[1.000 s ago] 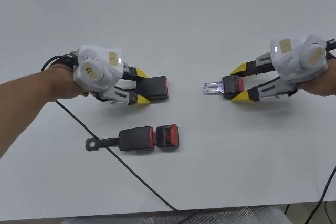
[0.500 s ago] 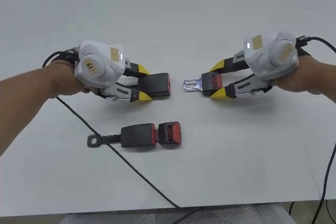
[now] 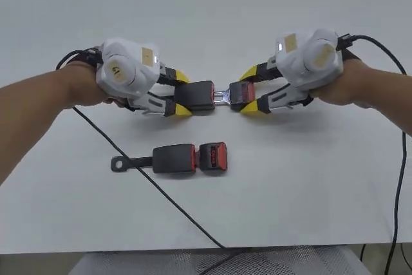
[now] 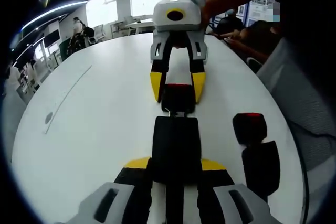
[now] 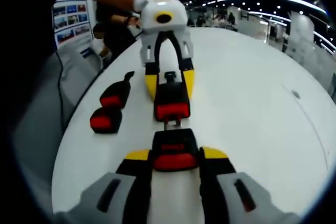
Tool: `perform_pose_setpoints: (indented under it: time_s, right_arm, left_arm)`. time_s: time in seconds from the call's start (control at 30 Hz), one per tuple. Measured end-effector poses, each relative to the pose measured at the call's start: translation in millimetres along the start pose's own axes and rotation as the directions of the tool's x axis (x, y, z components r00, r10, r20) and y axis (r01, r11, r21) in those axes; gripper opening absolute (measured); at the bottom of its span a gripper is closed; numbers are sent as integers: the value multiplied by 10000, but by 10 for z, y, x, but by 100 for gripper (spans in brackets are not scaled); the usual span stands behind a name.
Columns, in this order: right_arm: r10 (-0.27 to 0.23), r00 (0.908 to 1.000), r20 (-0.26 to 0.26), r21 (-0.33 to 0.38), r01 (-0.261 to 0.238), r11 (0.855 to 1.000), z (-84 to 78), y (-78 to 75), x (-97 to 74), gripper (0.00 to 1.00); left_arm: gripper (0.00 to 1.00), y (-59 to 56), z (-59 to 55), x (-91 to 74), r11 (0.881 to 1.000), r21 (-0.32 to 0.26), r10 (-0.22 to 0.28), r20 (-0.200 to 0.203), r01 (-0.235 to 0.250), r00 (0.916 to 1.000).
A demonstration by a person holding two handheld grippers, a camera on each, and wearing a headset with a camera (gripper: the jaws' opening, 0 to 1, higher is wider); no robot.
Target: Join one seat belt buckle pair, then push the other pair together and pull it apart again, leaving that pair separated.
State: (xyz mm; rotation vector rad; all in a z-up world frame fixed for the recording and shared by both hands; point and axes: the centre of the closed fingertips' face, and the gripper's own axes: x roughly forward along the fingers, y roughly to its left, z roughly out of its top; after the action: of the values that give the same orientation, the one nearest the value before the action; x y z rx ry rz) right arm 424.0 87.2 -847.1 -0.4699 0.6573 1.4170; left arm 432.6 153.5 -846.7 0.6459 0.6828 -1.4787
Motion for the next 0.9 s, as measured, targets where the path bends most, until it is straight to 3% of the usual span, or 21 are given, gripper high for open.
perform_pose_setpoints:
  time_s: [0.03, 0.23, 0.33, 0.63, 0.73, 0.9]
  right_arm:
    - [25, 9996, -286, -164, -29, 9999, -30, -15, -19, 35]
    - [33, 9997, -260, -9, -34, 10000, -23, -49, 1, 35]
    - [32, 9983, -582, -55, -35, 10000, -3, -55, 22, 34]
    - [84, 9984, -559, 137, -76, 9999, 55, -49, 78, 34]
    - [-68, 9981, -616, -22, 66, 10000, 102, -49, 130, 34]
    - [-210, 9982, -556, 302, 227, 9993, 120, -36, 131, 34]
  left_arm:
    - [34, 4, -6, -6, 10000, -56, -11, -12, 11, 10000]
    - [34, 13, -10, -9, 9999, -30, -142, -78, 142, 9999]
    - [34, 11, -11, -9, 9998, 14, -183, -155, 183, 9997]
    - [33, 12, -11, -1, 9996, 114, -243, -303, 246, 9992]
    - [33, 8, -13, -1, 9995, 168, -251, -343, 257, 9991]
    - [33, 9, -20, -2, 9996, 147, -255, -311, 260, 9992]
